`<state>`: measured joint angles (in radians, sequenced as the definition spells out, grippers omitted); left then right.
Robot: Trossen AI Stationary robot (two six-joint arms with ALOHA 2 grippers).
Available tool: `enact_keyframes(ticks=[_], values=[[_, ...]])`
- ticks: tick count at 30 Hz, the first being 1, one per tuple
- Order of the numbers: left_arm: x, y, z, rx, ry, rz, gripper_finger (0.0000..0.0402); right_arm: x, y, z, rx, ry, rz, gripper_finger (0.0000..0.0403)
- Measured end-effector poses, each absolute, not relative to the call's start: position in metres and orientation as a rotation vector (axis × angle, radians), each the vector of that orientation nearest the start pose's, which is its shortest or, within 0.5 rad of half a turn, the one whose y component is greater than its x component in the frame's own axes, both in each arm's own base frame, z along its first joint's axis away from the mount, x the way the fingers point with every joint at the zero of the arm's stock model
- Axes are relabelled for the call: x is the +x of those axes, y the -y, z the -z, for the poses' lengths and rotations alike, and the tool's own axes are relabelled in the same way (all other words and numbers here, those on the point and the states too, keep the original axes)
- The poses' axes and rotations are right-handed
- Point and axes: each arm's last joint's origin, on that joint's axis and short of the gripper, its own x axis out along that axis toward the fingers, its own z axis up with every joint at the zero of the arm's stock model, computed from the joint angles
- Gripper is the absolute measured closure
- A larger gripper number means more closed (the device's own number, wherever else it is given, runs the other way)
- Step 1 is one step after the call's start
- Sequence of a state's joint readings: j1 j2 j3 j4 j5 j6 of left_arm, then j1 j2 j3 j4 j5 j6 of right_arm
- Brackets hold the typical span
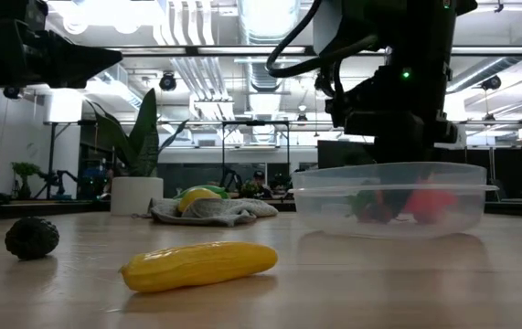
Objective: Pick and placing Produce into tupperware
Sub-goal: Put the carrot into the transparent bin, then put the black cherry into the transparent bin
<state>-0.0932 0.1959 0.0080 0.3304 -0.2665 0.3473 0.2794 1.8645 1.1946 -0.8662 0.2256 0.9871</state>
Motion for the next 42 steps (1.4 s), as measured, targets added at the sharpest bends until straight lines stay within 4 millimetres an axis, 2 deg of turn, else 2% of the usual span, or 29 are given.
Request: enact_keyframes(ticks=[8,18,23,36,42], values=[[0.108,0.002,-0.182,0.320,0.108,-0.195,0.0402,0.319,-0.086,-0.156,0.421,-1.320,0.660,0.0216],[0.108,0.002,-0.181,0.321,0.107,-0.195,0.0402,0.321,-0.090,-0.160,0.437,-1.319,0.631,0.0152],[0.108,0.002,-0.181,0.321,0.106,-0.195,0.0402,0.323,-0.090,-0.166,0.428,-1.316,0.614,0.0136],[0.108,0.002,-0.182,0.321,0.108,-0.195,0.0402,0.328,-0.090,-0.231,0.358,-1.165,0.526,0.0139],[0.108,0.002,-0.182,0.321,0.108,-0.196,0.0402,0.331,-0.094,-0.256,0.262,-1.085,0.450,0.0141]])
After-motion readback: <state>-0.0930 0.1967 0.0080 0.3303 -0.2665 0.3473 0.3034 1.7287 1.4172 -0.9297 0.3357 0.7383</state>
